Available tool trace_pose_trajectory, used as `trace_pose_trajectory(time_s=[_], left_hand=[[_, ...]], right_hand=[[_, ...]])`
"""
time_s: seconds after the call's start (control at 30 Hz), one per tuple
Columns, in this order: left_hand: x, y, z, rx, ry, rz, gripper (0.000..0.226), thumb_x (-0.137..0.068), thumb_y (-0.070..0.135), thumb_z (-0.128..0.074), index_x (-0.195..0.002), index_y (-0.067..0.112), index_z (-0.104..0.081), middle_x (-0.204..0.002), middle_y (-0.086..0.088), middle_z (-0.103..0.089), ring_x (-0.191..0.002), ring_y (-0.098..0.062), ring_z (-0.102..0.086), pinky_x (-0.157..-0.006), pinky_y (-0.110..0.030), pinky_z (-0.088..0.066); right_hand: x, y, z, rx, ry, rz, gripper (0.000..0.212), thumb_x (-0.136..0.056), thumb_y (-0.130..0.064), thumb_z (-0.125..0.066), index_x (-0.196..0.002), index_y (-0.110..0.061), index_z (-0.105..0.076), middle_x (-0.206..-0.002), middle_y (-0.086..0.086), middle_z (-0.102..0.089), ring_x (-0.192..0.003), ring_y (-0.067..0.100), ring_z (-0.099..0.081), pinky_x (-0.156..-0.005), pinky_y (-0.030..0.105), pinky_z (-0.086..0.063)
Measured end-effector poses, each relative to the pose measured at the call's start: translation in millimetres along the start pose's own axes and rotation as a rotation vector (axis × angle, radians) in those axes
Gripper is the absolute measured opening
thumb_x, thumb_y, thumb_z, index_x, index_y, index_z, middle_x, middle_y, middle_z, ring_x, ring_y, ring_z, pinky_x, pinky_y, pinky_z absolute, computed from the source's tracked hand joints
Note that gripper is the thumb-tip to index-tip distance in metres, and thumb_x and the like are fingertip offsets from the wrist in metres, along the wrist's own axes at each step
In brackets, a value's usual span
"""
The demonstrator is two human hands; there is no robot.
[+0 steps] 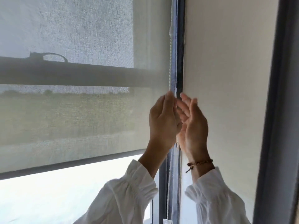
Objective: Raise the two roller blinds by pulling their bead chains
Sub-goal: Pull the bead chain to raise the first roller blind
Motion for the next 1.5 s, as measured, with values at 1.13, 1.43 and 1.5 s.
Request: trace_pose_trajectory(time_s=[1.13, 1.43, 1.5], left_hand=[[-48.8, 31.7, -21.8, -0.205, -0.171, 0.059, 0.026, -0.097, 0.018, -0.037, -0.108, 0.007, -0.058, -0.092, -0.004, -0.064, -0.084, -0.018, -0.064, -0.079, -0.027, -0.052], [-54.2, 29.0, -27.6, -0.049, 0.05, -0.029, 0.034, -0.098, 0.021, -0.036, -0.068, 0.014, -0.051, -0.042, 0.004, -0.026, -0.031, -0.005, -0.018, -0.034, -0.012, -0.017], [-53.4, 30.5, -25.7, -0.089, 0.065, -0.087, 0.035, -0.097, 0.02, -0.037, -0.065, 0.015, -0.049, -0.048, -0.002, -0.025, -0.032, -0.007, -0.019, -0.035, -0.012, -0.019]], right_hand=[[20.3, 8.5, -1.9, 0.248, 0.377, 0.429, 0.021, -0.084, -0.033, -0.056, -0.091, -0.024, -0.073, -0.053, -0.02, -0.051, -0.051, 0.004, -0.041, -0.058, 0.027, -0.033], [18.8, 15.6, -5.1, 0.165, 0.218, 0.172, 0.035, -0.08, -0.025, -0.049, -0.046, -0.03, -0.056, -0.04, -0.013, -0.046, -0.04, 0.003, -0.037, -0.047, 0.02, -0.034], [8.4, 10.4, 0.1, 0.1, 0.203, 0.117, 0.036, -0.088, -0.028, -0.044, -0.058, -0.029, -0.065, -0.05, -0.013, -0.06, -0.05, 0.003, -0.055, -0.06, 0.024, -0.045]])
Point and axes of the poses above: each hand's wrist, its own x-axis away from the middle knuckle, its own z-axis out of the back of the hand, y = z × x, the point moved 2 cm from there along -x, towards the middle knuckle
